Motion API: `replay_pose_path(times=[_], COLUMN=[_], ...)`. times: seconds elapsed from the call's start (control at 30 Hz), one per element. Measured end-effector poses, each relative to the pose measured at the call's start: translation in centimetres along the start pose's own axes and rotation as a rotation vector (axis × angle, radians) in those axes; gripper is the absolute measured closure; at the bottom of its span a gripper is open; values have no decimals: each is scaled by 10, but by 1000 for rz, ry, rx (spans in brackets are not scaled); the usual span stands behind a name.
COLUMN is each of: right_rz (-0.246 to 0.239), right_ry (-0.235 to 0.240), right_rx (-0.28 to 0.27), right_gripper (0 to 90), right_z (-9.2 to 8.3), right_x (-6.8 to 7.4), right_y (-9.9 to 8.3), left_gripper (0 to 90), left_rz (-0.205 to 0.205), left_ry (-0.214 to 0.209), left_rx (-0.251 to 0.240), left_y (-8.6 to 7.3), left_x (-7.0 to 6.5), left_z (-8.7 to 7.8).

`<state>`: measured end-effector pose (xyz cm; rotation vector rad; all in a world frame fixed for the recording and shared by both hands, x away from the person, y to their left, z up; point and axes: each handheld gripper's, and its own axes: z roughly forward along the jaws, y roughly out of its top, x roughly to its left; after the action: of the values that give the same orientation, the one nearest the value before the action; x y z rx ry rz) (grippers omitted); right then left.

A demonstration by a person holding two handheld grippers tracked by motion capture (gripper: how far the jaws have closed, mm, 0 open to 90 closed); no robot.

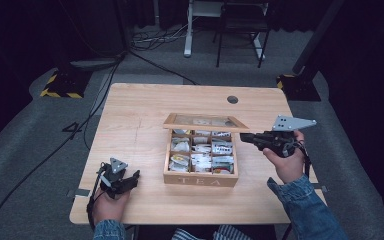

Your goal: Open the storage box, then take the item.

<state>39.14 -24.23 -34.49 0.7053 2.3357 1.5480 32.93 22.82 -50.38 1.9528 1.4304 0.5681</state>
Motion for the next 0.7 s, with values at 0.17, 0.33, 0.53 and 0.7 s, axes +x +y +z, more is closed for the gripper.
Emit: replay_pose_path(times=[0.17,0.33,0.53,0.7], right_rz=[12,12,15,15], right_ry=[-1,-1,5,2], right_rx=[-15,-17,-20,-22], right_gripper=[900,900,900,900], right_z=[0,0,0,1], right_x=[-1,-1,-2,-4], right_y=[-1,-2,-2,-3], left_gripper=[340,298,305,329], left_rz=[2,-5,-7,-33], left_ry=[3,12,11,43], left_rx=[1,9,6,2], left_y=[0,0,0,0], left_x=[0,1,1,4], left_z=[0,0,0,0])
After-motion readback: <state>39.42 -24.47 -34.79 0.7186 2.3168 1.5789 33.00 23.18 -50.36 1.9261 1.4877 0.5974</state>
